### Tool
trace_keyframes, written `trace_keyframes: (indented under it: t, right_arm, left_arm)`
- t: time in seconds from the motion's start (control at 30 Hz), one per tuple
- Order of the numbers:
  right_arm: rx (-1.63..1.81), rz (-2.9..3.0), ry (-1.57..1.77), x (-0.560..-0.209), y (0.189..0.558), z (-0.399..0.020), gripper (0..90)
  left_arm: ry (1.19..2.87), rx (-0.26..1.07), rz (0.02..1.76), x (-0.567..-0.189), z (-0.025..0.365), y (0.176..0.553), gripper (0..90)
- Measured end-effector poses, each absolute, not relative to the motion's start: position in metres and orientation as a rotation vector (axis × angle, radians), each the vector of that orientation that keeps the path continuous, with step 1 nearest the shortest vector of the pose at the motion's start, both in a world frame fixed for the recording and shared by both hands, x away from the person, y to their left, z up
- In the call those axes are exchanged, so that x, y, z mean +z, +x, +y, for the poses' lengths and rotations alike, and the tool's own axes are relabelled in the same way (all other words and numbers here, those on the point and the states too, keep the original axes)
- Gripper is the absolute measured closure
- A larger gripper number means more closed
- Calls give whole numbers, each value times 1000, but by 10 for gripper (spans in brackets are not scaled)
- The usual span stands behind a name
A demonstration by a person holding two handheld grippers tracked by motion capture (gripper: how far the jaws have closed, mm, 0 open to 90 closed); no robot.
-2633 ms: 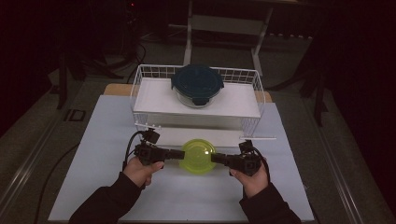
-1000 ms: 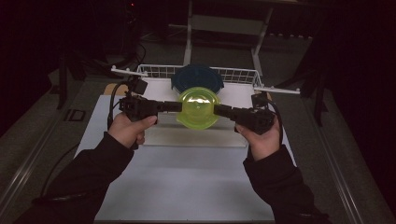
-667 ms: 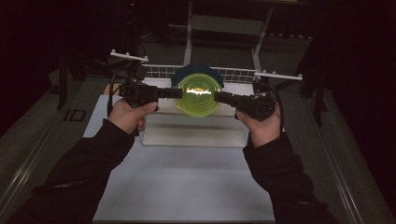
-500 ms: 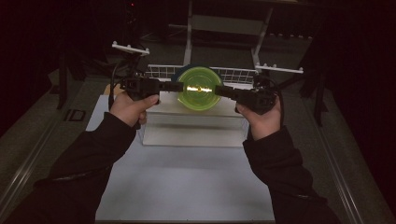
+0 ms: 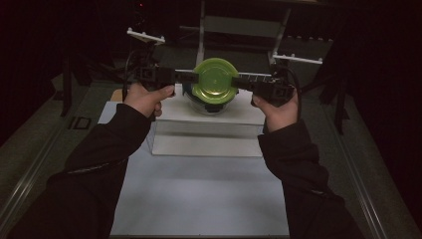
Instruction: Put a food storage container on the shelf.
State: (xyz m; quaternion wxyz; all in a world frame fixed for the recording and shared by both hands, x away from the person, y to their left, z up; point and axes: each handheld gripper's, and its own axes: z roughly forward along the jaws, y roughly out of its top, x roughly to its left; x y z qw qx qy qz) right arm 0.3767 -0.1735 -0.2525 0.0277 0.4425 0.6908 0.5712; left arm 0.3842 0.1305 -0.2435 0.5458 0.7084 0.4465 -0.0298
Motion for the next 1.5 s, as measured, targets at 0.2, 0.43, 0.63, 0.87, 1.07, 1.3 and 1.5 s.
trace_keyframes:
  t: [0.2,0.43,0.63,0.87,1.07,1.3,1.5]
  right_arm:
    - [1745,2133,1387,-250,388,-170,808]
    - [1731,2153,1423,-255,395,-168,807]
    - [1720,2154,1442,-257,397,-167,807]
    - [1721,2167,1455,-257,399,-165,796]
    - [1702,2157,1479,-256,403,-163,726]
    - [1664,2150,1538,-255,412,-160,705]
    - [1662,2135,1595,-258,424,-161,671]
  left_arm:
    - [1674,-68,1085,-243,131,393,811]
    - [1667,-110,1106,-251,134,400,809]
    - [1660,-136,1117,-255,135,403,808]
    - [1635,-128,1130,-257,136,405,777]
    - [1627,-113,1136,-256,132,408,733]
    - [1612,-115,1166,-260,130,416,700]
    - [1587,-115,1177,-263,131,423,674]
